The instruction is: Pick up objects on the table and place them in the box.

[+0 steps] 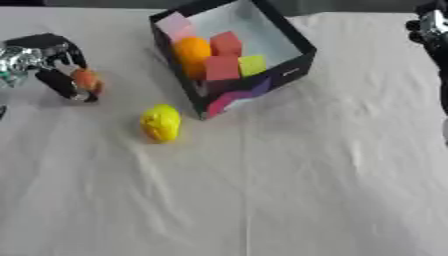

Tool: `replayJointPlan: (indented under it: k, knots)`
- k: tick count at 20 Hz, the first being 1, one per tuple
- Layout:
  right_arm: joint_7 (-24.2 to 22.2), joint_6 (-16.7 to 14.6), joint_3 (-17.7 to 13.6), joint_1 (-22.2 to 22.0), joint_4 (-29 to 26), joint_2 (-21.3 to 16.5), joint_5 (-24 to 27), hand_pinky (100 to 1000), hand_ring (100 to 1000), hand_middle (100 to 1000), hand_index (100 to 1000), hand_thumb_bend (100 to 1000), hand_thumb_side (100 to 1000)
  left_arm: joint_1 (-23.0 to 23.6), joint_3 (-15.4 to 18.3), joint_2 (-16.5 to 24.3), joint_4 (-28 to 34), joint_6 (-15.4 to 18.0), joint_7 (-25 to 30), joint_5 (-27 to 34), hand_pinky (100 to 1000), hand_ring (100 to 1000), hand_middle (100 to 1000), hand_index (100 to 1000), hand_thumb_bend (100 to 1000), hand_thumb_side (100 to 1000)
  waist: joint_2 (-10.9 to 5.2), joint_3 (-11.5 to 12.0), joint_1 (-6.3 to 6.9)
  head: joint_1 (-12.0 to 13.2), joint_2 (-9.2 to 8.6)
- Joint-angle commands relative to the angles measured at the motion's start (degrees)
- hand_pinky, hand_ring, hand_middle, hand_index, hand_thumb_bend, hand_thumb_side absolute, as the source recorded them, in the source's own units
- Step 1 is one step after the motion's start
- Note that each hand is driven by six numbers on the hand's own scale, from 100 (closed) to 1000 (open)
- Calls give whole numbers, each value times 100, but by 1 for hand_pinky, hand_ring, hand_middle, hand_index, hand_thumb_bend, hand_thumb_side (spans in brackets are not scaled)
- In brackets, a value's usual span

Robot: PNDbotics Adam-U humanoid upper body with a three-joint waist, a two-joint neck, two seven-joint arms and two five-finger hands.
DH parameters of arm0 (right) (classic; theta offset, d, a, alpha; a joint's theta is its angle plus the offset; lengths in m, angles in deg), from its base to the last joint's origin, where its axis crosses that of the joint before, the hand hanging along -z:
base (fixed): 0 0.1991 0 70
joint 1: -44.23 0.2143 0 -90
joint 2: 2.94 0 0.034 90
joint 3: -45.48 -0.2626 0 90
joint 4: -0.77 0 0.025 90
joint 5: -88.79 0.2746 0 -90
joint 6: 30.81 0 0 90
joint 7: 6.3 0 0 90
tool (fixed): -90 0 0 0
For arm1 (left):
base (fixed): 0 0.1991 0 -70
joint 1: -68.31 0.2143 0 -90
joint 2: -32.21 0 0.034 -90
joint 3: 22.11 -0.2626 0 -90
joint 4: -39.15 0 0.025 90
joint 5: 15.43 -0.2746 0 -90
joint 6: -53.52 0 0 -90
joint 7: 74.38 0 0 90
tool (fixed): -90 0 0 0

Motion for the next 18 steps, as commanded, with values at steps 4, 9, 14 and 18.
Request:
replayJointPlan:
  k: [4, 9, 14, 18]
  knots:
    - [-4, -8, -18, 63, -110, -81, -15, 784, 706, 674, 797, 100, 371, -202, 54, 78, -7, 72, 87, -133, 668, 755, 695, 654, 470, 193, -113, 14, 13, 25, -15]
    - [-4, -8, -17, 51, -106, -89, -15, 784, 706, 674, 797, 100, 373, -298, -18, 80, 55, 107, 200, -254, 654, 743, 676, 580, 417, 114, -133, 37, 18, 31, 20]
    - [0, -8, -21, 31, -106, -111, -20, 784, 706, 675, 797, 100, 373, -405, -103, 107, 192, 182, 323, -446, 662, 743, 667, 528, 446, 100, -162, 49, 33, 14, 45]
    - [2, -9, -30, 34, -120, -147, -16, 784, 706, 674, 797, 100, 371, -538, -196, 172, 570, 242, 451, -400, 656, 739, 662, 522, 442, 100, -179, 57, 42, -12, 55]
